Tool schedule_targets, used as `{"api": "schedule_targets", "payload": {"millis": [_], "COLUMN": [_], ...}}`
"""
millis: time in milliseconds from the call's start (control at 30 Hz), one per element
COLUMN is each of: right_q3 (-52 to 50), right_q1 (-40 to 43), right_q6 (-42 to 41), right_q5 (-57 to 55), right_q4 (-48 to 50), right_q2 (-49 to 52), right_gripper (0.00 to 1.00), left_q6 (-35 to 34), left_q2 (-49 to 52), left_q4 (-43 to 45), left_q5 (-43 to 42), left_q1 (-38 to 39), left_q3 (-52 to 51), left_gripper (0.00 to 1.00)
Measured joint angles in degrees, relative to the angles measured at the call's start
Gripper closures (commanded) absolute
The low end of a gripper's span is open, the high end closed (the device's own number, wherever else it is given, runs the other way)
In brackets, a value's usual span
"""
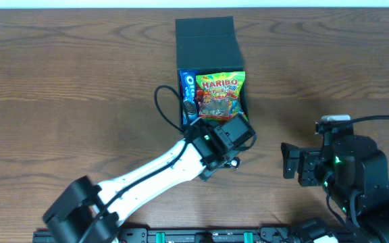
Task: Pack container
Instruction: 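Move the left gripper down to the black Mars bar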
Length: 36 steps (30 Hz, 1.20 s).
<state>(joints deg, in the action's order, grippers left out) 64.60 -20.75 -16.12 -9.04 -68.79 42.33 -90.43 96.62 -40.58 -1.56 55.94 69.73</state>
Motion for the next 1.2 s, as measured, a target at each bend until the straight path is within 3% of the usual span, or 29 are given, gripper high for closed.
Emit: {"api": "schedule_targets", "payload": {"millis": [133,400,1200], "right_q3": [0.00,0.00,0.00], "right_q1": [0.00,0.00,0.00], "right_q6": [0.00,0.00,0.00], "right_q5": [-0.02,0.00,0.00], "right_q4": [0.00,0.00,0.00], "right_q2": [0.00,-0.02,-0.02], "right_gripper": [0.01,0.01,0.01], "left_q6": [-4.20,-13.18,-25.46], "left_q2": [4.76,10.14,10.23], "left_q4": [5.25,5.55,8.00], "left_q5": [-1.81,-4.98,-4.28], "left_q1": [0.00,0.00,0.00], "left_q3": [-0.02,-0.02,-0.02], "left_gripper": [0.05,0.05,0.05]}}
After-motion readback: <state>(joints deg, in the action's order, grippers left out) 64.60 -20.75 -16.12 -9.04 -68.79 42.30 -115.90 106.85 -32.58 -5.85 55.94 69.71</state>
